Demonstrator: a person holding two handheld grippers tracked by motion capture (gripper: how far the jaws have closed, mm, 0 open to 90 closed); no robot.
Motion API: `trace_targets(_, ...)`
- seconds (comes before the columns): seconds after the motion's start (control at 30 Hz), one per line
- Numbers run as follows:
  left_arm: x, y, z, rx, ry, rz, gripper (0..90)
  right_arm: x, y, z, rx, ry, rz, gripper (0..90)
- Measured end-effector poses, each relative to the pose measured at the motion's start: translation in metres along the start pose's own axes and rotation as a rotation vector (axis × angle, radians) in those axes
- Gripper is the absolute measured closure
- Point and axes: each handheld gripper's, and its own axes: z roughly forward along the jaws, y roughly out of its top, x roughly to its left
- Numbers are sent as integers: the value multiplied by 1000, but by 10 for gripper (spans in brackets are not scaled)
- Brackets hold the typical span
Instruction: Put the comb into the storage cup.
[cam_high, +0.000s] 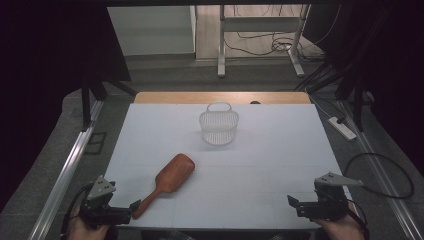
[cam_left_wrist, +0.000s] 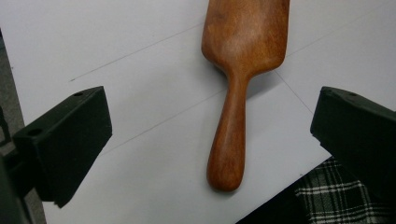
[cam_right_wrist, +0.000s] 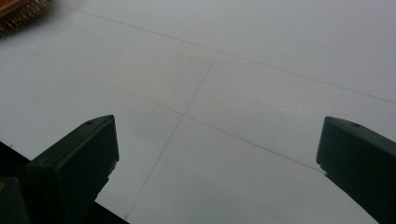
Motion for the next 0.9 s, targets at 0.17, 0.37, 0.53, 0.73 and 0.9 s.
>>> trace_targets(0.17, -1, 1, 1, 12, -4, 0, 0, 1, 0, 1, 6, 9, -10, 0)
trace_targets(0.37, 0, 1, 2, 19, -8, -9, 0, 1, 0, 1, 8, 18, -20, 0)
trace_targets(0.53, 2, 1, 2, 20, -15, -22, 0, 2, 0, 0, 8, 23, -27, 0)
trace_targets(0.73, 2, 2, 3, 27, -14, -22, 0, 1, 0, 1, 11, 26, -26, 0)
trace_targets(0.9, 1, 4, 4, 43, 1, -16, 0, 3, 0, 0, 11, 28, -36, 0)
